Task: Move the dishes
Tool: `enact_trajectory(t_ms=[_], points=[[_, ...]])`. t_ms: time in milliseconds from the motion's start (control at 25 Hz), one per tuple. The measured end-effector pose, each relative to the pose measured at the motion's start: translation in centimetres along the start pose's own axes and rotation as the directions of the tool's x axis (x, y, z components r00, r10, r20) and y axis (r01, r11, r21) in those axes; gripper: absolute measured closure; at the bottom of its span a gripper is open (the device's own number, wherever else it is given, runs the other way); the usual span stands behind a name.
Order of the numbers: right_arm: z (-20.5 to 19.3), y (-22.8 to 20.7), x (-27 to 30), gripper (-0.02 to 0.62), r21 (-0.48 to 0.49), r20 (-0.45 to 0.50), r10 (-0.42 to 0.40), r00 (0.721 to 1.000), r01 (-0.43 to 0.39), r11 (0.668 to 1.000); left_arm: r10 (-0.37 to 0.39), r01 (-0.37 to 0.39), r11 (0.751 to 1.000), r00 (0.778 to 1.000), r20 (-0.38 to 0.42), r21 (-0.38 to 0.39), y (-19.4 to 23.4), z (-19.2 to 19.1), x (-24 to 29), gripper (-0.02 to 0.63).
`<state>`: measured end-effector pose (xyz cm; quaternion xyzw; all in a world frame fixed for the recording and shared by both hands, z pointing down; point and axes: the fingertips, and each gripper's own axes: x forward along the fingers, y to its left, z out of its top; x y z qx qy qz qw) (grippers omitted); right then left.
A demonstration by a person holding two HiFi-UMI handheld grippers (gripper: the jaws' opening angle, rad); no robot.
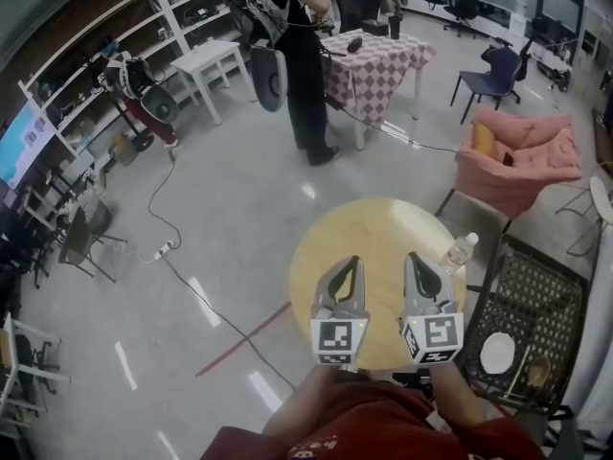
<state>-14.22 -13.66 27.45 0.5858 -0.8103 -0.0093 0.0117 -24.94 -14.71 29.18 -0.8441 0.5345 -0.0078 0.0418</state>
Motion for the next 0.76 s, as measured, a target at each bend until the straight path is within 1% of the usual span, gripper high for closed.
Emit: enact_trajectory(t_ms=[160,760], points=[[-0.2,0.3,0.4,0.594,-0.007,-0.002,0.000,1.000,0.000,1.000,0.007,-0.007,1.000,1.000,0.005,-0.004,0.6,-0.1,0.0,0.598],[-0.3,-0.9,2.0,0.594,-0.002,-0.004,-0.009,1.000,0.009,1.000,0.028,-0.028,1.000,1.000,0.001,0.001,1.4,-0.4,1.5,0.598]])
